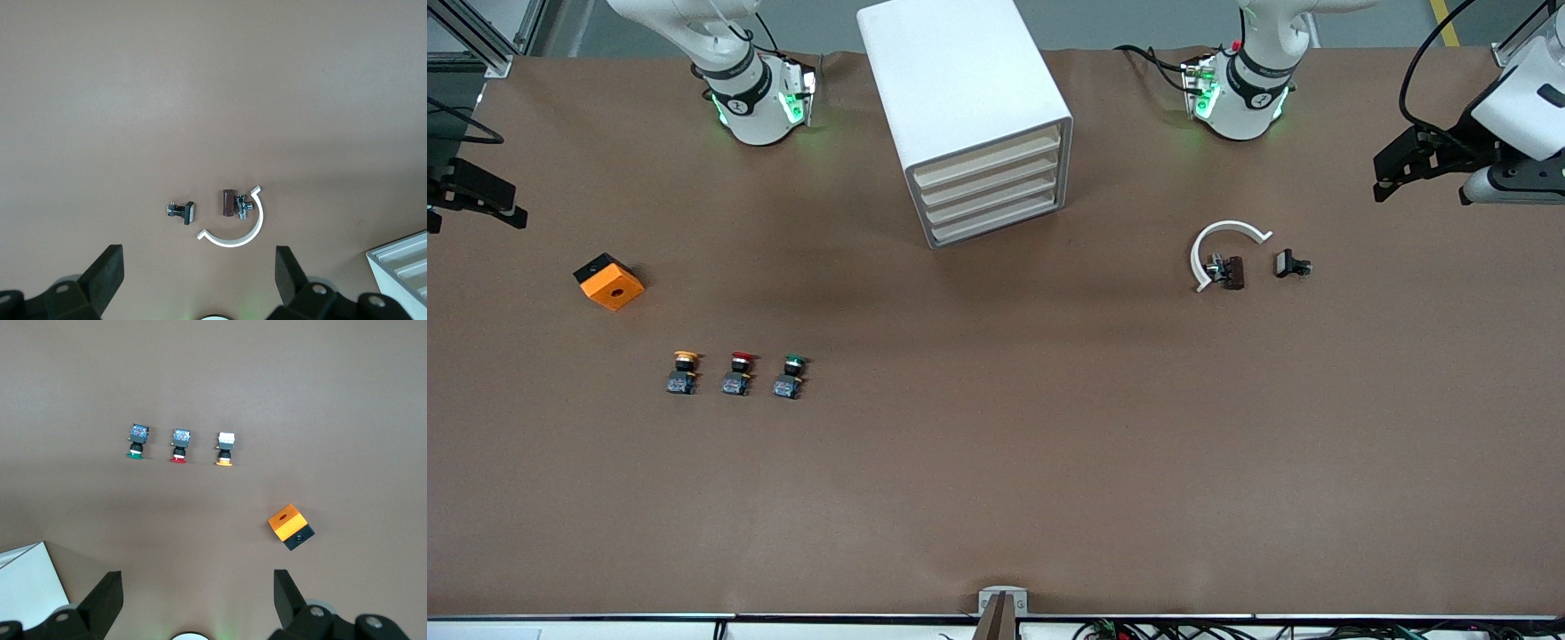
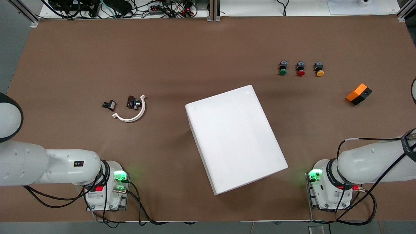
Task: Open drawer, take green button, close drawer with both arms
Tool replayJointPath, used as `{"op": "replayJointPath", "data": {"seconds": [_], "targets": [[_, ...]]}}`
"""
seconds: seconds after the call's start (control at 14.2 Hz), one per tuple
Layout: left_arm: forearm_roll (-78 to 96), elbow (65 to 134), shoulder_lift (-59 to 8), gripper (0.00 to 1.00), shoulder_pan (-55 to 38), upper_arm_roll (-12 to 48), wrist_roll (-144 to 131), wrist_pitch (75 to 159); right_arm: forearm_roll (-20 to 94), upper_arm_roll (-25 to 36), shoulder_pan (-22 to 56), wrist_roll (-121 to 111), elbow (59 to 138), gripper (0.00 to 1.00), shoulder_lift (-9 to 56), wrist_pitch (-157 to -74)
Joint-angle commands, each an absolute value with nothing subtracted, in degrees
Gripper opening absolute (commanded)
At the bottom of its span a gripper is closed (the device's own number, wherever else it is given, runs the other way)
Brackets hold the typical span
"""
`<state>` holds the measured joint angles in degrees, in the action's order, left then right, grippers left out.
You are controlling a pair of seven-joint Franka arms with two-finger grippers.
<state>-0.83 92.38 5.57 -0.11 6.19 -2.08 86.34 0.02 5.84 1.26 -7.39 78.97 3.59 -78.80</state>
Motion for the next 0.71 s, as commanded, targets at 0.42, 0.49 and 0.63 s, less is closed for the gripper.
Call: {"op": "replayJointPath", "data": {"seconds": [0.42, 0.49, 0.63], "targets": [[-0.2, 94.8, 8.3, 1.00, 0.4, 7.1, -1.4, 85.9, 1.1, 4.5, -0.8, -8.3, 89.8, 1.00, -5.4, -82.5], [-0.2, 94.7, 8.3, 1.00, 0.4, 7.1, -1.4, 85.9, 1.1, 3.8, -0.9, -8.4, 90.5, 1.00, -6.1, -83.1], [-0.3, 94.0, 7.6, 1.00, 0.4, 7.0, -1.0, 86.0, 1.0, 3.4, -1.0, -8.4, 92.4, 1.00, -7.6, -84.1]]}}
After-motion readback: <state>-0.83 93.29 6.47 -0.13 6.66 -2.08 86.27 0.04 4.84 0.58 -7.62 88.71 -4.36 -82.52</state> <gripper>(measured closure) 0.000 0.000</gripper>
